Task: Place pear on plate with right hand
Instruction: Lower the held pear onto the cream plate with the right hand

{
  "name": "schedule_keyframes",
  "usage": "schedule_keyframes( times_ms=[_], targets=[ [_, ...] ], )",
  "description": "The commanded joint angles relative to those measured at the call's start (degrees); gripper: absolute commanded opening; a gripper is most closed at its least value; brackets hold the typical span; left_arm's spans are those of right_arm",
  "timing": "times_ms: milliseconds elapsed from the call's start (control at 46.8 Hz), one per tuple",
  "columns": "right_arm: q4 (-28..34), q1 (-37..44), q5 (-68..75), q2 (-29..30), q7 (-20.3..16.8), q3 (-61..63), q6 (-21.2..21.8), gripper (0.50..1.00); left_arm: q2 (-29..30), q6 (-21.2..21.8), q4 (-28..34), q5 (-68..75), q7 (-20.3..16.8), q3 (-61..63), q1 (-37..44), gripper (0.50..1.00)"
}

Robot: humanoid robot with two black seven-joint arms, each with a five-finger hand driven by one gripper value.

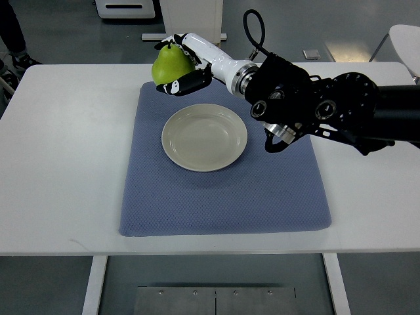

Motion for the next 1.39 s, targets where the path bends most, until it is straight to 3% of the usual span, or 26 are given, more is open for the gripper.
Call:
schedule_keyframes(
  times_ms=[0, 428, 1369],
  targets=[
    [-1.14, -0.52, -0.08, 1.80, 0.01, -0.20, 0.01, 0.500, 0.00, -0.03, 0.01, 0.00, 0.01, 0.00, 0.01, 1.000],
    [-9.58, -9.31, -0.61, 1.98, 0.01, -3.72, 0.09, 0.500, 0.00, -0.03, -0.07, 0.00, 0.01, 0.00, 0.01, 1.000],
    [-13.72, -20.48, -0.87, 1.98, 0.18, -3.81, -0.08, 0.500, 0.00, -0.03, 0.01, 0.00, 0.01, 0.00, 0.01, 1.000]
  ],
)
